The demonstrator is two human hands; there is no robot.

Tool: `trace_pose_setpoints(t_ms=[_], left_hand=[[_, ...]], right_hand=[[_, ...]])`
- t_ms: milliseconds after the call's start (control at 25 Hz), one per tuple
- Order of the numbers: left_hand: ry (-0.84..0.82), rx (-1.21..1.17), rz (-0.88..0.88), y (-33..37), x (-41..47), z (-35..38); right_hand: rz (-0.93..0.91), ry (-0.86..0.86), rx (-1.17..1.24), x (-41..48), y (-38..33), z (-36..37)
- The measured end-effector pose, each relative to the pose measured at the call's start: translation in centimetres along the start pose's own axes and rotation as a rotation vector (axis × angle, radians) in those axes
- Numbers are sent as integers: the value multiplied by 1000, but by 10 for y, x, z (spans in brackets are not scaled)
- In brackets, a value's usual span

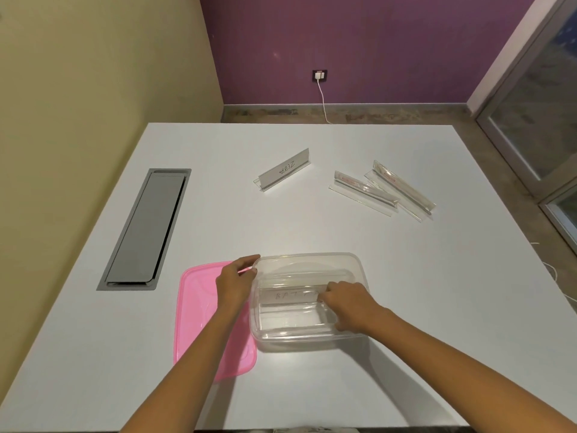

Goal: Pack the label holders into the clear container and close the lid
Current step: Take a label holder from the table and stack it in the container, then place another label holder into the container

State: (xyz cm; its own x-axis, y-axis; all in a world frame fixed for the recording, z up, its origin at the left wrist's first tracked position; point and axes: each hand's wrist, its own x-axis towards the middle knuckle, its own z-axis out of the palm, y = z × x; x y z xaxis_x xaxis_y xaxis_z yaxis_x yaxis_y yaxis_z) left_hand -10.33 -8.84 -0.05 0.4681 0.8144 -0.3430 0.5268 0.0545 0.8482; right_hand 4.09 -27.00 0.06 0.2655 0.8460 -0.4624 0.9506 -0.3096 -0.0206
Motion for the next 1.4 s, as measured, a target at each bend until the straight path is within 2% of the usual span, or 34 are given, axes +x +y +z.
trace_pose_setpoints(t_ms=[200, 360, 520, 600, 680, 800, 920, 1080, 1280, 1400], left_hand=[[7, -2, 13, -2, -3, 1], [50, 73, 90, 1, -5, 6], [58, 137, 153, 3, -5, 8], [49, 198, 182, 4, -3, 9], [55, 268, 241, 7, 0, 11], [22, 313, 334, 15, 8, 18], [-68, 371, 384, 20, 20, 28], [-182, 347, 315, 24, 31, 37], [-194, 315, 263, 28, 38, 43], [-190, 273, 239, 29, 37, 44]], right_hand=[[-44, 40, -19, 4, 2, 20], [-41, 85, 9, 4, 1, 20], [-43, 300, 170, -6, 2, 1], [21, 481, 309, -7, 12, -17], [163, 619, 499, 0, 30, -33], [376, 716, 703, 27, 73, -49], [507, 718, 671, 62, 119, -53], [591, 654, 536, 102, 169, -51], [621, 581, 351, 133, 209, -37], [650, 627, 344, 141, 211, -30]])
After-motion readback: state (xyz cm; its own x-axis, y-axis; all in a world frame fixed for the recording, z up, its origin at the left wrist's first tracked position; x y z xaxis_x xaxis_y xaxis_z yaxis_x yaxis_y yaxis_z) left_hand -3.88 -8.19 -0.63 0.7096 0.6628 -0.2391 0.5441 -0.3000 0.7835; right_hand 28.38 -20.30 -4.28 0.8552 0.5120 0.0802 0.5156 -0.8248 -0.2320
